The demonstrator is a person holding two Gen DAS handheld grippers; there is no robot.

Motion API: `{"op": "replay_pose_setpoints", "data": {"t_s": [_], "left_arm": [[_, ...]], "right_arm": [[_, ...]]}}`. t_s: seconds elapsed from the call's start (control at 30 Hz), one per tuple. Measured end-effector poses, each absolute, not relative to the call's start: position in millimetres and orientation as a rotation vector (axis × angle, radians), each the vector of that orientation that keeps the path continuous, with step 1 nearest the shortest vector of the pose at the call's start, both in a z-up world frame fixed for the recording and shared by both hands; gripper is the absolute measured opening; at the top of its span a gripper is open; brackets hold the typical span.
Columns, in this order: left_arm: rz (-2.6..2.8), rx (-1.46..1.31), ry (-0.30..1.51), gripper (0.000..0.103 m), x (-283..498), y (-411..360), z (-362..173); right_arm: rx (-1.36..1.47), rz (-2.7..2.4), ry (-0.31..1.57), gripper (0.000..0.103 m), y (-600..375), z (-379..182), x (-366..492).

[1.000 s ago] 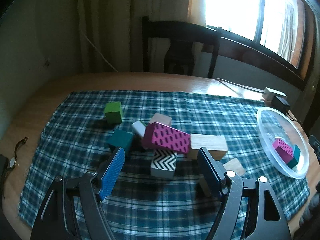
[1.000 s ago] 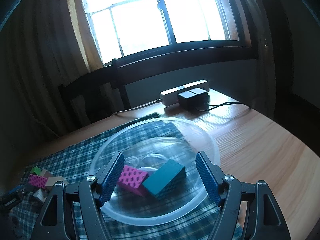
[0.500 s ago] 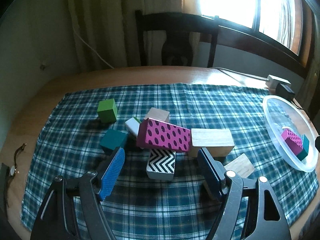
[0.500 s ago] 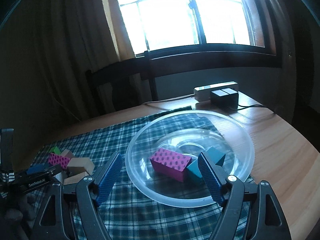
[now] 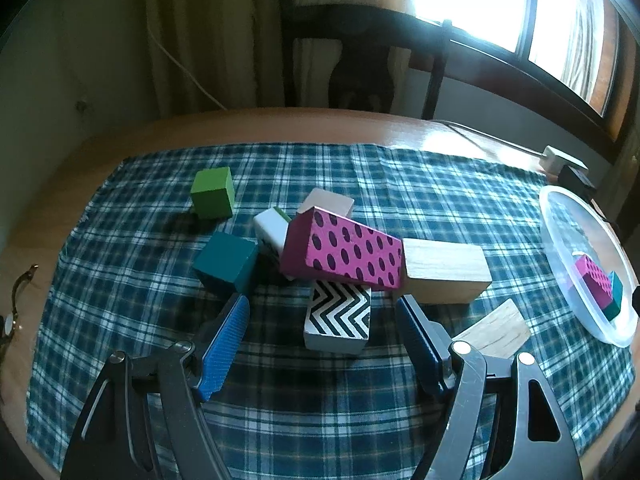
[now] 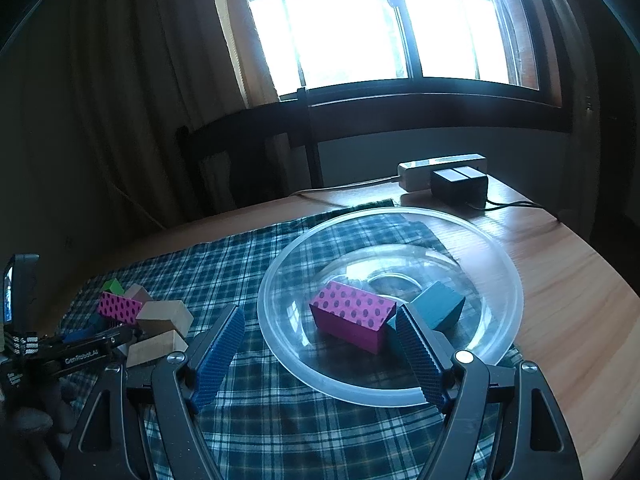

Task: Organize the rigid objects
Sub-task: 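Grasp the white chevron block with the left tool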

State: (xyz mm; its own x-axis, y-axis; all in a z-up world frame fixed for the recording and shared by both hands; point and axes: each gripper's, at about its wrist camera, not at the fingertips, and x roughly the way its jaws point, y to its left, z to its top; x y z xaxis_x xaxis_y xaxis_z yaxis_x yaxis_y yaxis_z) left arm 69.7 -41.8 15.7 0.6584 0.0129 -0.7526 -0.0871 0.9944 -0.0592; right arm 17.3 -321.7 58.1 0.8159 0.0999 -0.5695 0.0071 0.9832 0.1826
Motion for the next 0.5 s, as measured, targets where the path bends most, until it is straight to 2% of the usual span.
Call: {"op": "replay_pose_setpoints", "data": {"t_s": [0.07,0.17,0.27,0.37,0.4,0.5], "left_arm": [[0.055,-0.096,0.863,0.073,72.4,-41.4,12.4],[0.047,-0.111,0.89,0.056,77.2,-38.3,6.6],[0.045,-0.121,0.892,0.049,77.1,-36.9,5.4],[0.026,-0.135,0.892,0.034,75.3,-37.2,5.8],[0.024,-0.137,0.891,0.031,74.5,-37.1,6.0],[0.03,-0.14,0.885,0.031,71.1,-36.6,8.4]], "right_arm": [[0.179,0.052,0.618,0.081,-321.1,57.8,17.4],[0.173,0.057,0.62,0.081,-319.4,57.3,17.2],[0.167,0.061,0.621,0.081,-318.5,56.6,17.2],[0.162,0.065,0.621,0.081,-317.4,56.2,16.8],[0.161,0.065,0.621,0.081,-317.5,56.2,17.2],[0.159,0.065,0.622,0.081,-317.3,56.0,16.8]]}}
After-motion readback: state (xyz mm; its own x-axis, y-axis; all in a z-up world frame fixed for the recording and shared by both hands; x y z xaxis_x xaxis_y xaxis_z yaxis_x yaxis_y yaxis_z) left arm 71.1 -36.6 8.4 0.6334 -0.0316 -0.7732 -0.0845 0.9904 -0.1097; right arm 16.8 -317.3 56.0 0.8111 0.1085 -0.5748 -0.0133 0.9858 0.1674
